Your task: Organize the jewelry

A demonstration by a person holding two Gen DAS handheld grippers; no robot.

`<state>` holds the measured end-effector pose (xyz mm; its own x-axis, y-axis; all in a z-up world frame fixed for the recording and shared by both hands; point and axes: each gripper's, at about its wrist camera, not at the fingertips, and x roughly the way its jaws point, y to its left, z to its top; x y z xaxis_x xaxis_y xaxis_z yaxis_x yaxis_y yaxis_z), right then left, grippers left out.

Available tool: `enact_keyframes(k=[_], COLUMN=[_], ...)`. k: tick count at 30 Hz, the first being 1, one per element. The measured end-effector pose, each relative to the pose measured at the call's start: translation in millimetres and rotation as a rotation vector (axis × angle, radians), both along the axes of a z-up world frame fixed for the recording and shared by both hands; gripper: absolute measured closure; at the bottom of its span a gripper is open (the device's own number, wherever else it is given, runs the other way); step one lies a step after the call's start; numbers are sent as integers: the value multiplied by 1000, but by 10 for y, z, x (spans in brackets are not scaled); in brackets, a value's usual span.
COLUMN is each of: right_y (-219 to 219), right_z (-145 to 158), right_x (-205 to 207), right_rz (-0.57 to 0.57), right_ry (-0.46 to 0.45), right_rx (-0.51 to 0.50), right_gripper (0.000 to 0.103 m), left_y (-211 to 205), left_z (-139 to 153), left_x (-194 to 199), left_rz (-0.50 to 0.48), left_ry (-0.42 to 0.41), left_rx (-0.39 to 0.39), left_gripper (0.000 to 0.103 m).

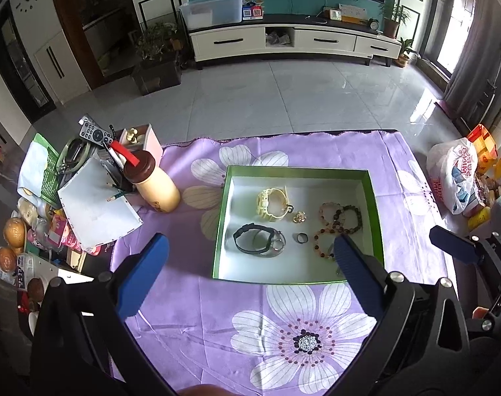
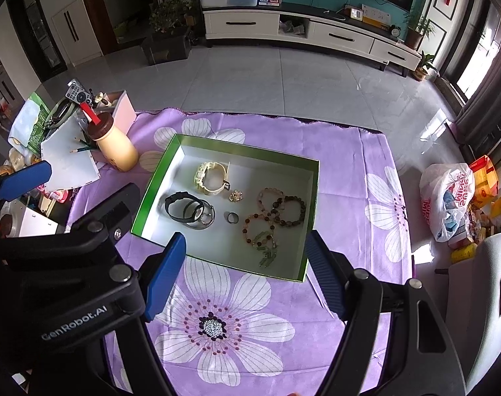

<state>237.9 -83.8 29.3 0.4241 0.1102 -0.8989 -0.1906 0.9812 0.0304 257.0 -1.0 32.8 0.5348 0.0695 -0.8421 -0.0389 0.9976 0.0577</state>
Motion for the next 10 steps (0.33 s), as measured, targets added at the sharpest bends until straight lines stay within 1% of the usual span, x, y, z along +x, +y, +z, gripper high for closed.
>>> enact_keyframes(k=[3, 6, 10], right_y=[-25, -34, -36], right_z=[6, 11, 9], right_x=[0, 0, 1], right_rz=[-3, -2, -2], right_ry=[4, 2, 3], right_rx=[14, 12, 18], right_gripper=[28, 28, 28], left_y=[31, 38, 54], left_z=[-43, -52, -70], left_x=[67, 58, 67], left_rz=[-13, 1, 0], left_ry=[57, 40, 49], left_rx=[-44, -17, -34], left_gripper=[2, 2, 2])
